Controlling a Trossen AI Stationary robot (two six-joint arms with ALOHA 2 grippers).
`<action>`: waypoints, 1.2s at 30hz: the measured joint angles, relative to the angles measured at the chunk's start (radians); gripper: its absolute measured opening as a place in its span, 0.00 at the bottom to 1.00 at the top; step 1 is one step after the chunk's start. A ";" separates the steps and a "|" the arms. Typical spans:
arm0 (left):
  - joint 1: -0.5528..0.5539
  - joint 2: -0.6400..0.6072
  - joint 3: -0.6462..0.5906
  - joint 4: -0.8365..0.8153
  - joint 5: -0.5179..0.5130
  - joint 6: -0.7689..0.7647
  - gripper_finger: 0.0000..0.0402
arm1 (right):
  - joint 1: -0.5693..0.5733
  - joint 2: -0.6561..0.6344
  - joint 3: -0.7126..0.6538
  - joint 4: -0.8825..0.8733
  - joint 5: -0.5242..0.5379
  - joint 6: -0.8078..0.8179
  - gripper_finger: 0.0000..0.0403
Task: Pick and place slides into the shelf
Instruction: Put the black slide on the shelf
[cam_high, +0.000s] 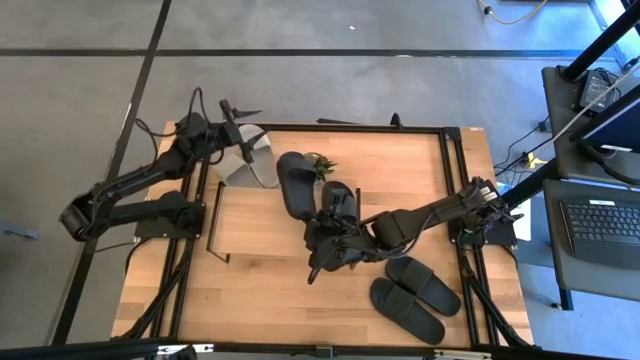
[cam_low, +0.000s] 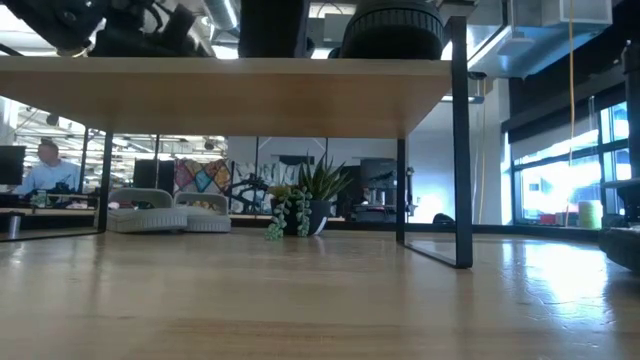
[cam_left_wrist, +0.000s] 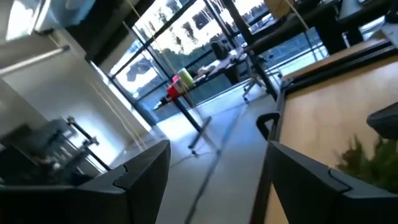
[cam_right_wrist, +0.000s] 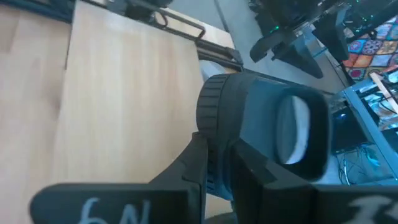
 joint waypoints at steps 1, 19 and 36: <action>0.000 -0.015 0.000 -0.026 0.000 -0.019 0.64 | 0.003 0.003 0.000 -0.006 0.003 0.011 0.12; -0.005 -0.164 0.000 -0.310 0.000 -0.157 0.64 | 0.030 0.073 -0.001 -0.119 -0.032 0.159 0.12; -0.019 -0.163 0.000 -0.326 0.000 -0.157 0.64 | 0.077 0.098 0.000 -0.139 -0.137 0.276 0.11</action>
